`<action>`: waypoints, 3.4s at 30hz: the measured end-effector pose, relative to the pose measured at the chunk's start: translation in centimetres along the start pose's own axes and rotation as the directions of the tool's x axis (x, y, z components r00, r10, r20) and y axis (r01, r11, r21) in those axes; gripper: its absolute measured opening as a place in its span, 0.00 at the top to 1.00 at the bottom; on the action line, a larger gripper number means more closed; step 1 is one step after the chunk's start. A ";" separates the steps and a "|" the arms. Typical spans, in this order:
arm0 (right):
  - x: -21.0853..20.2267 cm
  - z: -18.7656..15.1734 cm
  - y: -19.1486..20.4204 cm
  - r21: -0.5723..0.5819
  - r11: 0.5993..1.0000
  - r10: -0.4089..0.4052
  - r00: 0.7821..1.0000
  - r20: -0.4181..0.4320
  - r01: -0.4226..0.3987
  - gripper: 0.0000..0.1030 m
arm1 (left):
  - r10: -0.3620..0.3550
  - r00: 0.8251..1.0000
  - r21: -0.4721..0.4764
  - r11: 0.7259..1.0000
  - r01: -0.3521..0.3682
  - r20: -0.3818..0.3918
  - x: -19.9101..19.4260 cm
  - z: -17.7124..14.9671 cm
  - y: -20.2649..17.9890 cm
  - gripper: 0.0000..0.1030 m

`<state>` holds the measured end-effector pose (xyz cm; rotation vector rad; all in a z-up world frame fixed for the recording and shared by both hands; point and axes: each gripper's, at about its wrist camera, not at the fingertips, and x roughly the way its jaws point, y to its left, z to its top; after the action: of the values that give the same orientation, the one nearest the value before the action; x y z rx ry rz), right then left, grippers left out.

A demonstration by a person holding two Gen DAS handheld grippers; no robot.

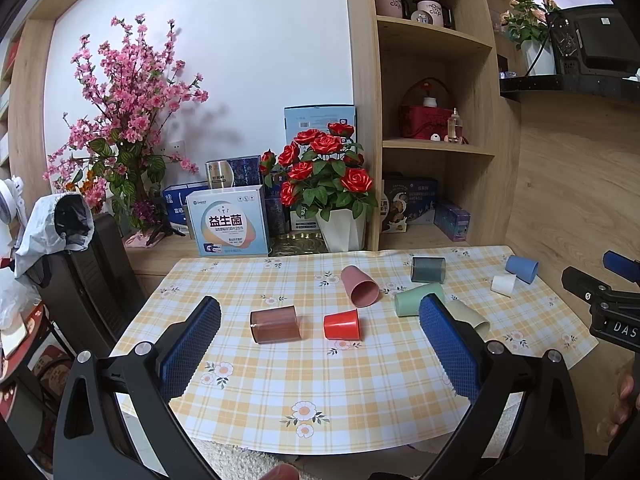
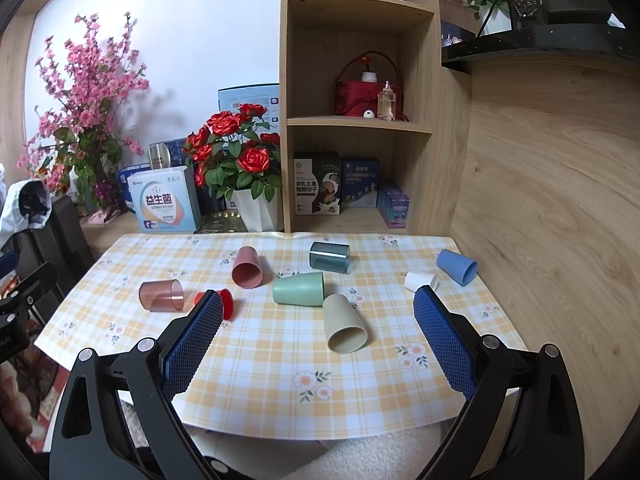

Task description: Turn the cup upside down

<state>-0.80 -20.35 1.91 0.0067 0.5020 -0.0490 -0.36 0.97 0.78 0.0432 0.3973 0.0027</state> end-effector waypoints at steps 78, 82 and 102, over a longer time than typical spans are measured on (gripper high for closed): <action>24.3 -4.2 -3.1 0.068 0.998 0.027 0.924 -0.382 -0.001 0.10 | -0.052 0.793 0.017 0.997 0.078 -0.607 33.3 -7.0 14.1 0.14; 24.8 -4.2 -2.1 0.046 0.999 0.031 0.920 -0.391 -0.014 0.10 | -0.270 0.713 -0.436 0.898 -0.056 -0.647 33.2 -7.2 16.5 0.14; 25.4 -5.0 -2.5 0.027 0.999 0.034 0.915 -0.403 -0.026 0.10 | -0.262 0.677 -0.716 0.395 -0.575 -0.688 39.6 -10.0 16.2 0.14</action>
<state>18.95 -23.93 -14.70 0.0463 0.9161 -0.0223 32.38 18.04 -23.04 -1.1145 1.1840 0.4969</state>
